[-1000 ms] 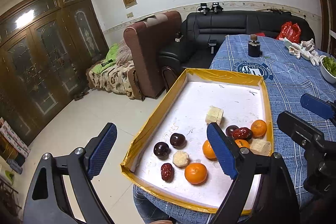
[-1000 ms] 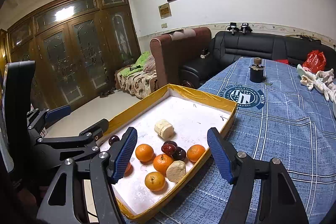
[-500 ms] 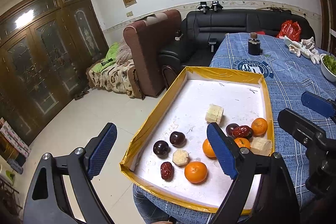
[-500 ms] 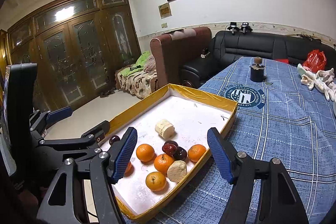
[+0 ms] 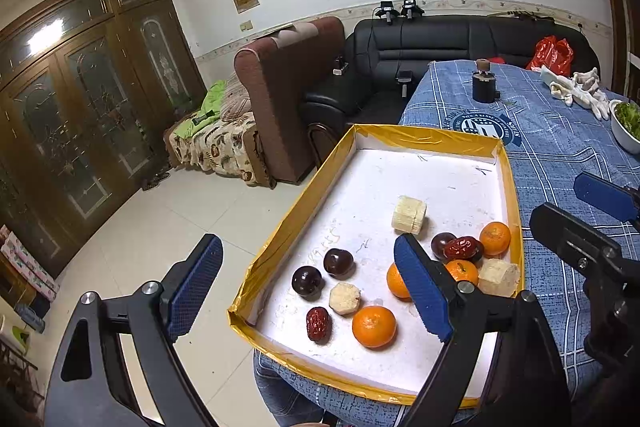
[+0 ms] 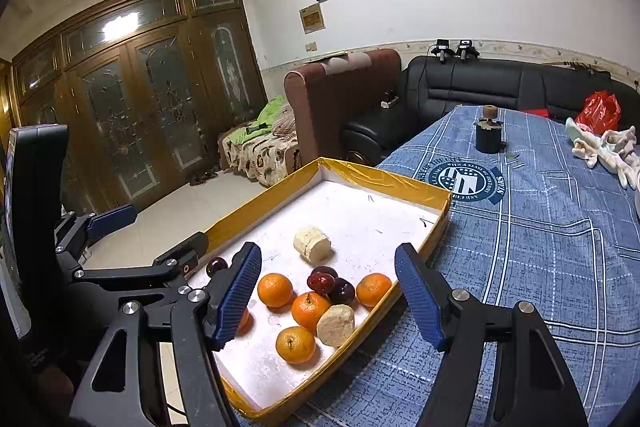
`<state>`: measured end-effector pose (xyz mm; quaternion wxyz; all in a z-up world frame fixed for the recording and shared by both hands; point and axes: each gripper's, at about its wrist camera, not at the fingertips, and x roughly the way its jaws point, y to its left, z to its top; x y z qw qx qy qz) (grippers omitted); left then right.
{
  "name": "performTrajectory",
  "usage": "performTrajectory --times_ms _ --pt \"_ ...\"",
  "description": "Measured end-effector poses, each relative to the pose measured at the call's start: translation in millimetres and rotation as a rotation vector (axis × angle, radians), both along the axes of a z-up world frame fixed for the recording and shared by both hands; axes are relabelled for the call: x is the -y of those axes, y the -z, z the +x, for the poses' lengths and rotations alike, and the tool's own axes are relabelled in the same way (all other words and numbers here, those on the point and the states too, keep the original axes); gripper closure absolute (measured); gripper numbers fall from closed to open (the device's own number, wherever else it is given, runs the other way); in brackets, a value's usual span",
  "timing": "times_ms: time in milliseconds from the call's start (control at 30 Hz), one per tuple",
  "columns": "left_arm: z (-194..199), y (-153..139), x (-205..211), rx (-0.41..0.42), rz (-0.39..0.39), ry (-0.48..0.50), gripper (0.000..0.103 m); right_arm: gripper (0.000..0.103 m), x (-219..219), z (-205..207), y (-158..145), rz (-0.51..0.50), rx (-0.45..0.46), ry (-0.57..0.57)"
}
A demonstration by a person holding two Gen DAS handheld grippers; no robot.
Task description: Organize fruits
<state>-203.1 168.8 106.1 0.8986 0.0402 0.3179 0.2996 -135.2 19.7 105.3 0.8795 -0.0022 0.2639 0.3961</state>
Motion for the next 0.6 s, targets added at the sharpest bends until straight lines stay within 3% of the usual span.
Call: performTrajectory --times_ms 600 --pt "0.5 0.8 -3.6 -0.003 -0.001 0.001 0.015 0.032 -4.5 0.5 1.6 -0.006 0.001 -0.004"
